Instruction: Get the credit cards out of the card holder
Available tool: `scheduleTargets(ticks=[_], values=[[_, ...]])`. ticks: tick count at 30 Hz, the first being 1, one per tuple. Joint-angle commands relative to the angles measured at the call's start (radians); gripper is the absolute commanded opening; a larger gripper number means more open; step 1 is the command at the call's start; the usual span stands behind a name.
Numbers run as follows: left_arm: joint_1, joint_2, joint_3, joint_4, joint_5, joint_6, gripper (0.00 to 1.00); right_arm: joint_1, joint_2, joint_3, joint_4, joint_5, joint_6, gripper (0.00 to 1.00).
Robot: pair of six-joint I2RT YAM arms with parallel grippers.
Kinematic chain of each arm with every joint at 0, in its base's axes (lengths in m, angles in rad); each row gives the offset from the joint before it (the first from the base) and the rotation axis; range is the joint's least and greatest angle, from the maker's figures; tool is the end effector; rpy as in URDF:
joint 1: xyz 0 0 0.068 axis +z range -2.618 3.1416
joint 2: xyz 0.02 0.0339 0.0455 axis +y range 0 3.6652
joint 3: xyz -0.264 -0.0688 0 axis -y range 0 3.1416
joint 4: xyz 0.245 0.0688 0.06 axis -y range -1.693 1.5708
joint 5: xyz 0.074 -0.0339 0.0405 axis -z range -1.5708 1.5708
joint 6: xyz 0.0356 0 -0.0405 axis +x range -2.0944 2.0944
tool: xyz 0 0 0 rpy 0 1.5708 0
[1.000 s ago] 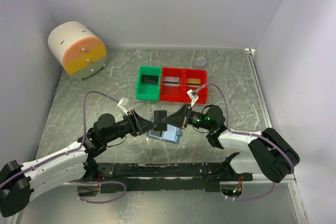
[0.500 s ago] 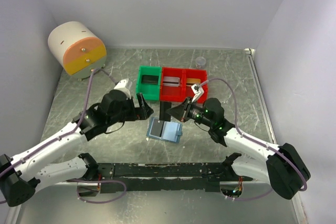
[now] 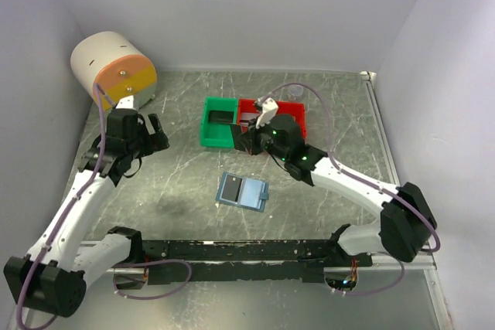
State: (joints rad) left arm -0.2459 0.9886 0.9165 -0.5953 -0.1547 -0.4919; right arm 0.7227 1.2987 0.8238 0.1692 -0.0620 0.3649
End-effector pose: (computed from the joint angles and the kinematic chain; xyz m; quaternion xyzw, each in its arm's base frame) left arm 0.2043 -0.0456 0.3086 -0.1435 0.8861 -0.0921 0.4310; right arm 0.2227 0.1993 0.2762 -0.1615 0.7900 0.3271 0.4927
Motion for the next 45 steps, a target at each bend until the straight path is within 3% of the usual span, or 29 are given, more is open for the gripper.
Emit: scheduleTargets(ticks=[1,6,9,13,17,21,29,33,45], values=[[0.022,-0.125,-0.08,0.018,-0.029,0.031,0.99,0.054,0.09,0.117,-0.08,0.126,-0.241,0.0],[0.02,-0.259,-0.142,0.098,-0.016,0.046,1.0,0.075,0.211,0.228,-0.054,0.162,-0.394,0.0],[0.02,-0.236,-0.109,0.063,-0.041,0.033,1.0,0.087,0.272,0.251,0.013,0.118,-0.517,0.0],[0.02,-0.204,-0.087,0.03,-0.045,0.033,1.0,0.117,0.37,0.295,0.088,0.188,-0.693,0.0],[0.022,-0.224,-0.095,0.043,-0.034,0.036,1.0,0.119,0.486,0.439,-0.027,0.202,-0.815,0.0],[0.022,-0.262,-0.104,0.053,-0.036,0.034,1.0,0.114,0.57,0.515,-0.038,0.223,-0.905,0.0],[0.022,-0.308,-0.098,0.024,-0.143,0.002,1.0,0.096,0.686,0.612,-0.063,0.274,-0.985,0.0],[0.022,-0.323,-0.105,0.035,-0.145,0.002,1.0,0.075,0.714,0.647,-0.074,0.221,-0.976,0.0],[0.022,-0.315,-0.098,0.017,-0.149,-0.003,1.0,0.067,0.87,0.785,-0.138,0.264,-1.066,0.0]])
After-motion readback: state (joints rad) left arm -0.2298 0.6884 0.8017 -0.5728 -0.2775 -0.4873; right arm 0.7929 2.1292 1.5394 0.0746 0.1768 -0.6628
